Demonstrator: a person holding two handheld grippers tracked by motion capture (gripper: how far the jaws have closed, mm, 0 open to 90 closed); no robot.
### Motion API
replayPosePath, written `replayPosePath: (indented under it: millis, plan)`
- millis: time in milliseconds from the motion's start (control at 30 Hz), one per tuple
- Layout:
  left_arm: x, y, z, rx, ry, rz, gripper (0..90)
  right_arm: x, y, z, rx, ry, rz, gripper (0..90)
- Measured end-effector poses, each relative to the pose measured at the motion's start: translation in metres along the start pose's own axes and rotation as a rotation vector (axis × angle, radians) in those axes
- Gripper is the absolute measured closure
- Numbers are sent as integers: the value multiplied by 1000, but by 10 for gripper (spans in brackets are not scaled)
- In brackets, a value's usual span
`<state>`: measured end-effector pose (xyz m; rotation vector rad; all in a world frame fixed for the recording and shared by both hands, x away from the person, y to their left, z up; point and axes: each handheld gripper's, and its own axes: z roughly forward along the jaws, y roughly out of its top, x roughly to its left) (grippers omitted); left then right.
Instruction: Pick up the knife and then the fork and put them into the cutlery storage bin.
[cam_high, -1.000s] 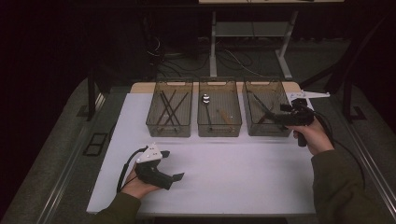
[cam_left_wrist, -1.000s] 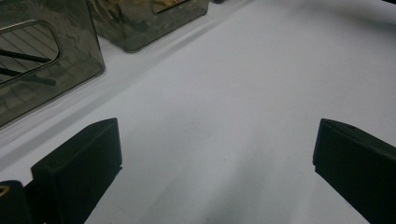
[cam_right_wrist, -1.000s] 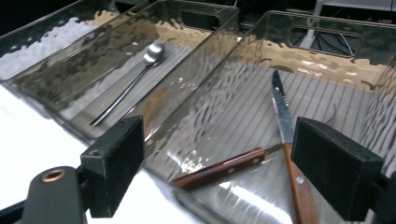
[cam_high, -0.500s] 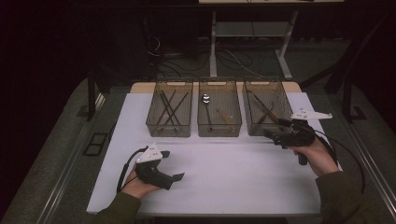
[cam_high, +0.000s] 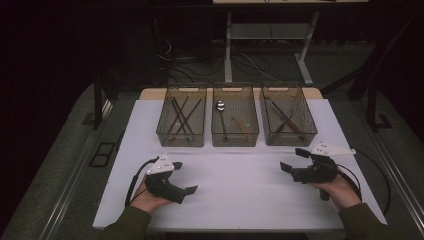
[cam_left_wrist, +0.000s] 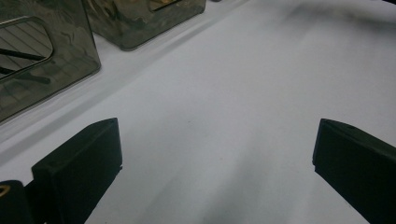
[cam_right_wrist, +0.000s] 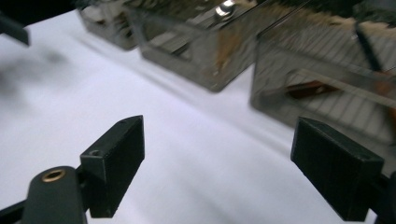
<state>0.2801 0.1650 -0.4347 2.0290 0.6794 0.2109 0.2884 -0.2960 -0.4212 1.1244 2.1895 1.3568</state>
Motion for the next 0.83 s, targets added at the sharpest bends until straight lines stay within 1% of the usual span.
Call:
replayPosePath:
  millis: [67,133,200,333,400,500,600,733,833]
  plan:
    - [0,0,0,0,-4,-1,3,4,-6,-1,4,11,6,175]
    - [-1,0,0,-2,-6,0,3,7,-11,-3,4,14,-1,175]
    - [0,0,0,-2,-6,1,4,10,-15,-3,10,27,11,175]
    - [0,0,-1,-5,-6,0,3,14,-21,-3,19,36,0,175]
    - [0,0,-1,-5,-8,1,3,15,-24,-2,30,42,-7,135]
    - [0,0,0,-3,-10,1,3,17,-29,-2,47,49,-17,136]
    - [0,0,0,-3,-10,1,3,20,-30,-2,63,58,-25,136]
    - [0,0,0,-3,-11,-1,3,20,-31,-1,67,62,-34,136]
    - [0,1,1,-2,-13,0,3,20,-31,-3,62,59,-28,136]
